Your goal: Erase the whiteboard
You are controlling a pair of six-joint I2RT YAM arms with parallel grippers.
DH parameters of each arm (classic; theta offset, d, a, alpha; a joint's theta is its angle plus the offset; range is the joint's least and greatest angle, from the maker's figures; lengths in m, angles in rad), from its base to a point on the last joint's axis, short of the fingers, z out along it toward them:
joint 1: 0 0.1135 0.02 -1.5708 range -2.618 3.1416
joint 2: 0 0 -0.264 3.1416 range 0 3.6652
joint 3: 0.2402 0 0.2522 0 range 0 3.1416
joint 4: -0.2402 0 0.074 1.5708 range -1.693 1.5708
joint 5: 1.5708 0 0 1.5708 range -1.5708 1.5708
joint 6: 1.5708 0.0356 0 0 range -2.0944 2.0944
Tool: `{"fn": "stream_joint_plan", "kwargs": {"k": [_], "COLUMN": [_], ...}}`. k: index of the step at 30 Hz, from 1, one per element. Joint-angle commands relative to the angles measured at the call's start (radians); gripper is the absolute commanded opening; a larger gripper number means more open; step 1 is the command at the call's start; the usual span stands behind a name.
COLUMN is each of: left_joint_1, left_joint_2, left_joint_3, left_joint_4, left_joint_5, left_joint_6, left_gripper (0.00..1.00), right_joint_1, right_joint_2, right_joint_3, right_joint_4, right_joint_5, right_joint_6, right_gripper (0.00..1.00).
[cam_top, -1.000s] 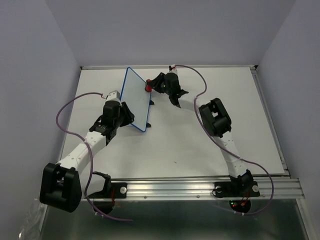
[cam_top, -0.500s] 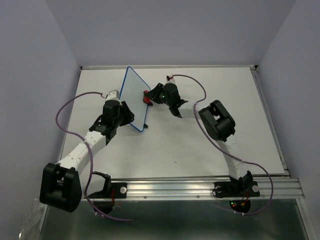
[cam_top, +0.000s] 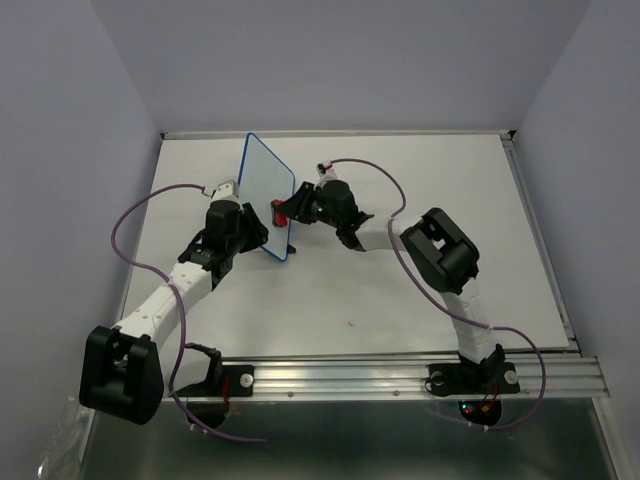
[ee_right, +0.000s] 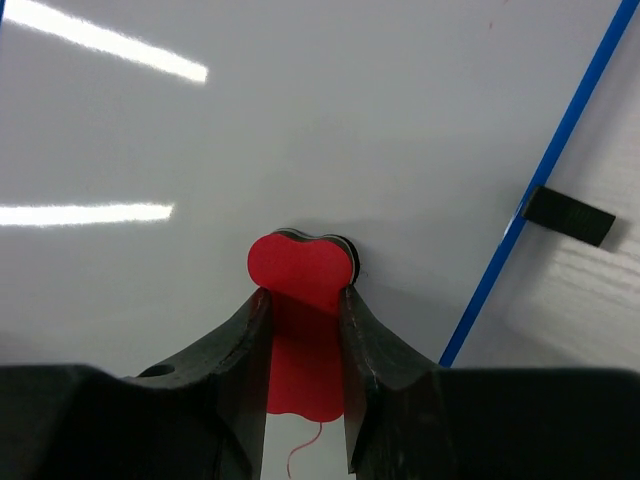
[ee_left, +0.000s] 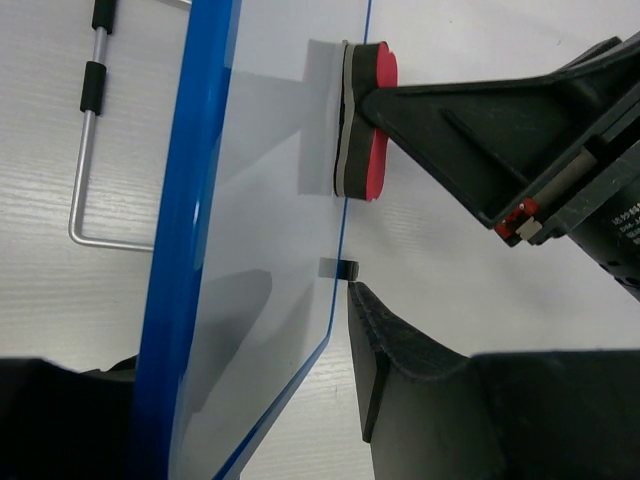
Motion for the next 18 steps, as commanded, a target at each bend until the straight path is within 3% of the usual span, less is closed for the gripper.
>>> {"fn": "stream_joint_plan", "kwargs": {"k": [1,13,18], "left_joint_1": [-0.006,-0.006,-0.006], "left_joint_2": [-0.011,-0.032,-0.029], "left_joint_3": [0.023,0.014,0.012], "left_joint_4": [0.029,0.026,0.028], "left_joint_5": [0.009,0.009,0.009], "left_joint_6": [0.007,-0.001,-0.008], "left_gripper": [0.48,0.48,0.48], "right_joint_1": [0.026,0.127,0.127], "right_joint_2": [-0.086,-0.118,-0.126], "right_joint_3": [-0.093,-0.177,-0.206], "right_joint_4": [0.028,0.011,0.066], "right_joint_5": [-0.049,-0.056,0.088], "right_joint_6": [0.011,-0.027,0.043], "right_gripper": [0.09,0.09,0.1]}}
